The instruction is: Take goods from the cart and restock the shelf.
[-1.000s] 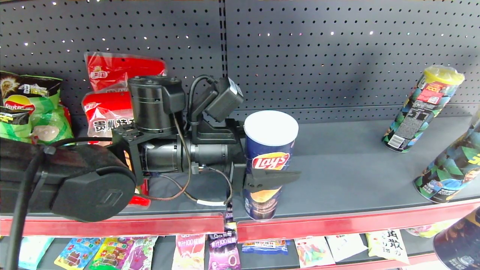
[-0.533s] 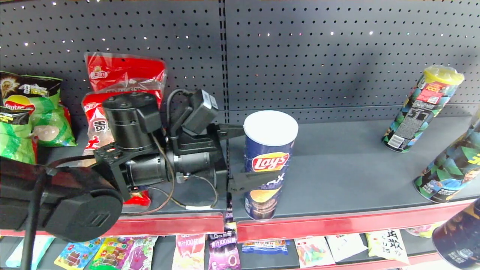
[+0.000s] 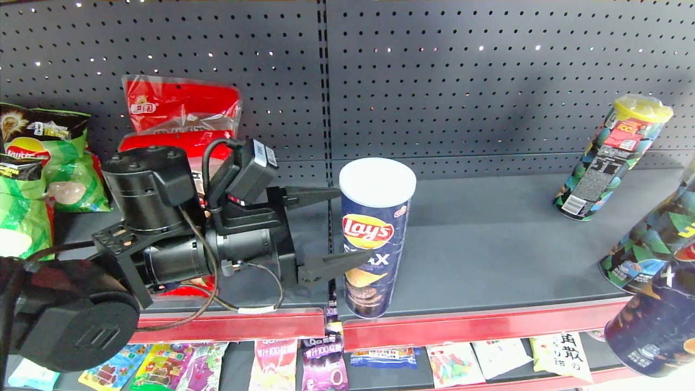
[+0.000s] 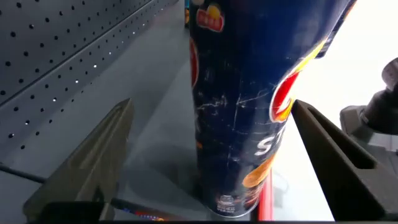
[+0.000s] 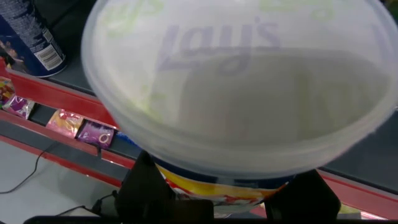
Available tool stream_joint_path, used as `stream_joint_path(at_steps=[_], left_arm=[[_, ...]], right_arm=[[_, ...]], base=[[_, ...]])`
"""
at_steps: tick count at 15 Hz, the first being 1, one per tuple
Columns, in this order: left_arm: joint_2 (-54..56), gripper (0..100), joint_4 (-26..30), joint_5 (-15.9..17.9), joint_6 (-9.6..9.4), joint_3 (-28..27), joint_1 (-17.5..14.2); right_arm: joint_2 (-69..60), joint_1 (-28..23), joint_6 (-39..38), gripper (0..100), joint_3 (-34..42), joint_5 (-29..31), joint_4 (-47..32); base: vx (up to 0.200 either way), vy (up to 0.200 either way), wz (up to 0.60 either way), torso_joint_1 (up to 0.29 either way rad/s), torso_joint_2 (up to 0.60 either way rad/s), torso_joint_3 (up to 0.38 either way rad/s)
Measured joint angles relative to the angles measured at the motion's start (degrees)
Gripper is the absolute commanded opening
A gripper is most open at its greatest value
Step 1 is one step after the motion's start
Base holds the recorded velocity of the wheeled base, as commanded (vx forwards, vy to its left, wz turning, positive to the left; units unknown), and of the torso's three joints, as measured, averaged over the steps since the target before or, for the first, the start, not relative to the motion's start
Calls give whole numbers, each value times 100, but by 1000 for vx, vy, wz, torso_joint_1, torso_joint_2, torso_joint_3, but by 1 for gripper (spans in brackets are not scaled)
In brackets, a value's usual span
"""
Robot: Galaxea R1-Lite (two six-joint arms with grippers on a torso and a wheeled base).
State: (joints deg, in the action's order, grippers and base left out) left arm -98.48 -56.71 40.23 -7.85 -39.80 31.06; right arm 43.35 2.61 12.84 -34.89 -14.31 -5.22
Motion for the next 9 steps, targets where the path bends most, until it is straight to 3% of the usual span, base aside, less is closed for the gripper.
stream_joint_path(at_steps=[5, 9], left_arm=[[219, 100, 13, 4, 202, 61, 7], [675, 100, 24, 11, 462, 572, 7]], right_arm=[[149, 11, 0, 0, -13, 2, 77], [358, 161, 22, 0, -116, 6, 93]], base=[[0, 0, 0, 0, 0, 0], [0, 0, 0, 0, 0, 0]])
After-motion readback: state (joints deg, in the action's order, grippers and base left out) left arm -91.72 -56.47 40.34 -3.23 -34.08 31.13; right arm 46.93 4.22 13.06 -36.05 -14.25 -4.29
